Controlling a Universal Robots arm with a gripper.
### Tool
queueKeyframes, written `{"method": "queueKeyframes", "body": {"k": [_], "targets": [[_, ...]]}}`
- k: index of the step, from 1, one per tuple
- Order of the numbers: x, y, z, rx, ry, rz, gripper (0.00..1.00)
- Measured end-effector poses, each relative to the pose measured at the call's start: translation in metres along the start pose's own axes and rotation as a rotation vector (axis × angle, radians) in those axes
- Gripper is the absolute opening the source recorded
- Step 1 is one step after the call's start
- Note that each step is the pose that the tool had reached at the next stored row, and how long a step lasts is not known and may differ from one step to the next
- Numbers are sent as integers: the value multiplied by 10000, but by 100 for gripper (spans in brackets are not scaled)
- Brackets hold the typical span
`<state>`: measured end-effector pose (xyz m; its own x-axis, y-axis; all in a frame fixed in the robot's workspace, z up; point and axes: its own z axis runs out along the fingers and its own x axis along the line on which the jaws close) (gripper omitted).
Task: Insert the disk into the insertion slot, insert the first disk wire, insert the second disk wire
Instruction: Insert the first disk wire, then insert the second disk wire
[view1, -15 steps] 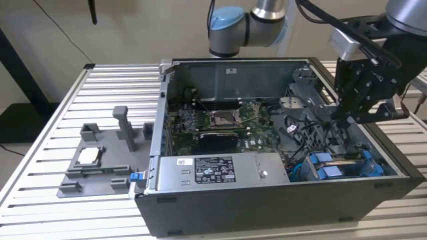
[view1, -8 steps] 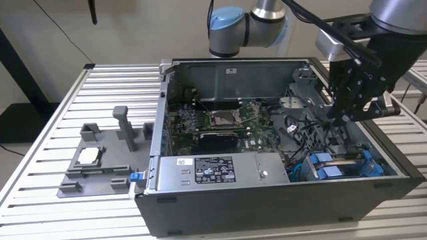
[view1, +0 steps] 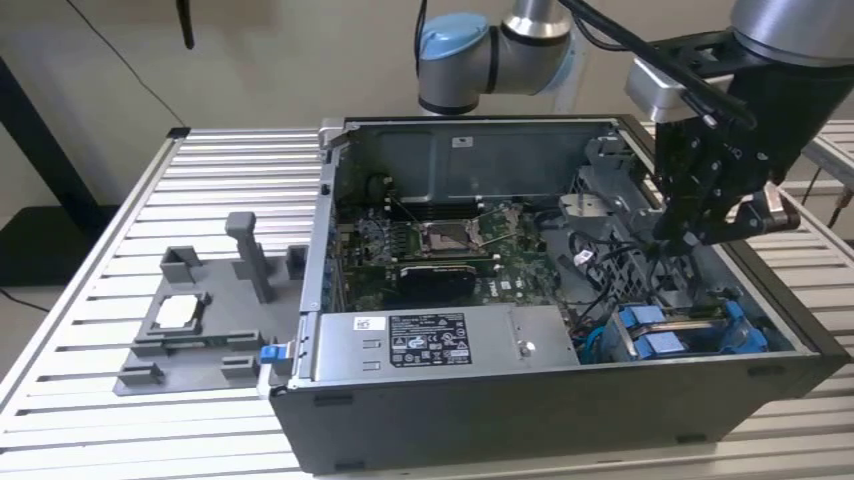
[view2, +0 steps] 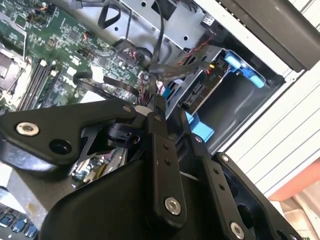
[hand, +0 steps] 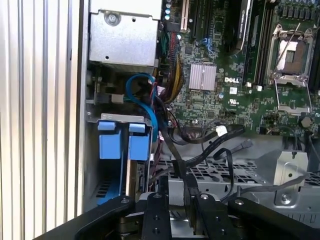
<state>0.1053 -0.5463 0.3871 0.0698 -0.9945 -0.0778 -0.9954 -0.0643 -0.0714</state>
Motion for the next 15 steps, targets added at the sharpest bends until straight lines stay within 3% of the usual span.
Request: {"method": "queueKeyframes", "body": {"k": [4,7,10,15], "targets": [[-58,76,-1,111,202,-25,27],[-65,121,-2,265,391,-54,27],[-74,165,-1,496,514,-85,27],[-106,253,6,969,666,-125,27]]}}
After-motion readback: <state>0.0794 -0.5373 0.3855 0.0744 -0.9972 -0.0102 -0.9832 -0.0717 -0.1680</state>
